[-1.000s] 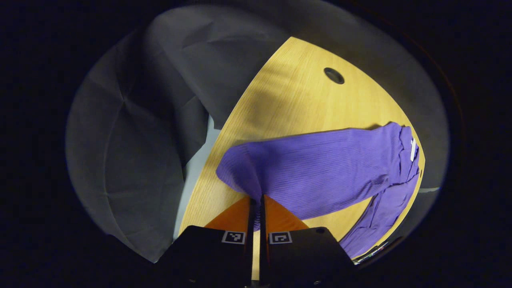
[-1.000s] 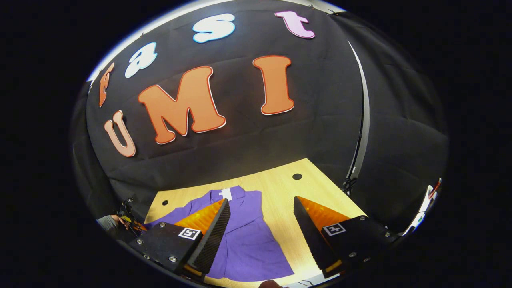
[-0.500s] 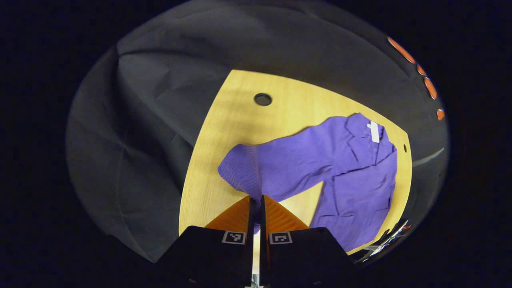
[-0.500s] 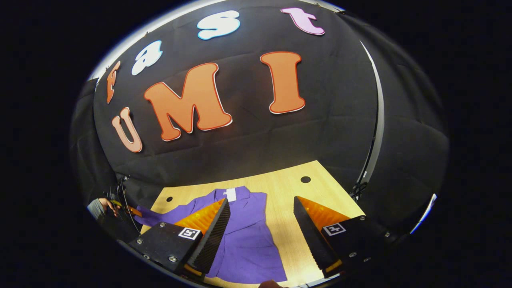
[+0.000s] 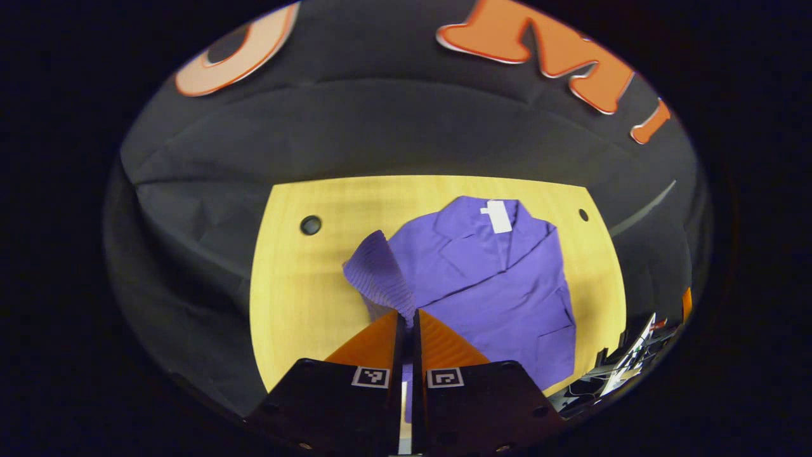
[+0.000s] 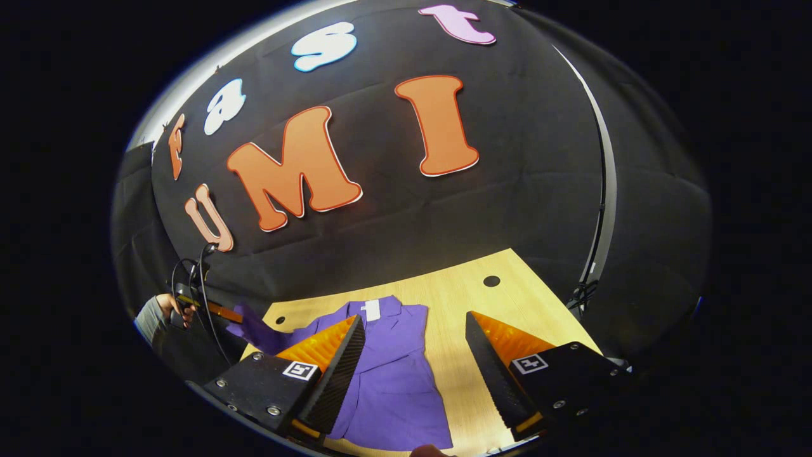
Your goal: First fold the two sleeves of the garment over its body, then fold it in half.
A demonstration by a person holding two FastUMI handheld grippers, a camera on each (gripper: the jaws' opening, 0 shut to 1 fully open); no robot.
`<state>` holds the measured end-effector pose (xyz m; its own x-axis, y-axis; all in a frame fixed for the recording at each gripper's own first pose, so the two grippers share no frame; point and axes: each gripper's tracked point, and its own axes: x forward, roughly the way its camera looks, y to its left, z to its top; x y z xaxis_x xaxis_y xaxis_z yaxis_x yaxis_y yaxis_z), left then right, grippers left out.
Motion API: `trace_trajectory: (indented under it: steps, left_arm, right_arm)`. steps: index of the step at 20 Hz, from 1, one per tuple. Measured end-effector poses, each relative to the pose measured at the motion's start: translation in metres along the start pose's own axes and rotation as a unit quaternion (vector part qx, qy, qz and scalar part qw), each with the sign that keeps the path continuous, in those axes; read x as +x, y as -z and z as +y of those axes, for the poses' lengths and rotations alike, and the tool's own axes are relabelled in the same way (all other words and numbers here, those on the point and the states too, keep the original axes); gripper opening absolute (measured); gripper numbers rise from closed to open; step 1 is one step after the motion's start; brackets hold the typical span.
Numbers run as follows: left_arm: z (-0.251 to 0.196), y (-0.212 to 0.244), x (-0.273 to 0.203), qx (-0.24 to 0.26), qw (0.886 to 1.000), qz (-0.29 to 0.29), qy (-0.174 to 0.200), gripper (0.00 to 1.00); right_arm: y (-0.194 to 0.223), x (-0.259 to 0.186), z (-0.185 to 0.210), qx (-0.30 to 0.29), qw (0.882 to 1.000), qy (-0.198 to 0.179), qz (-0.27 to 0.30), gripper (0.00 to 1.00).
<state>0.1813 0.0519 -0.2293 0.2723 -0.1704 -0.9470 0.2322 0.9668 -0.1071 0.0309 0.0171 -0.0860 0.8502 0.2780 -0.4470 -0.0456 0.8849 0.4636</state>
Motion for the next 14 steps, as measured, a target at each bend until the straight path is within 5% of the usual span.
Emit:
trace_trajectory:
  steps: [14]
  left_arm:
    - [-0.254, -0.059, 0.081, 0.122, 0.989, 0.031, 0.072, 0.07]
  right_arm:
    - [0.011, 0.002, -0.067, 0.044, 0.999, 0.011, -0.001, 0.95]
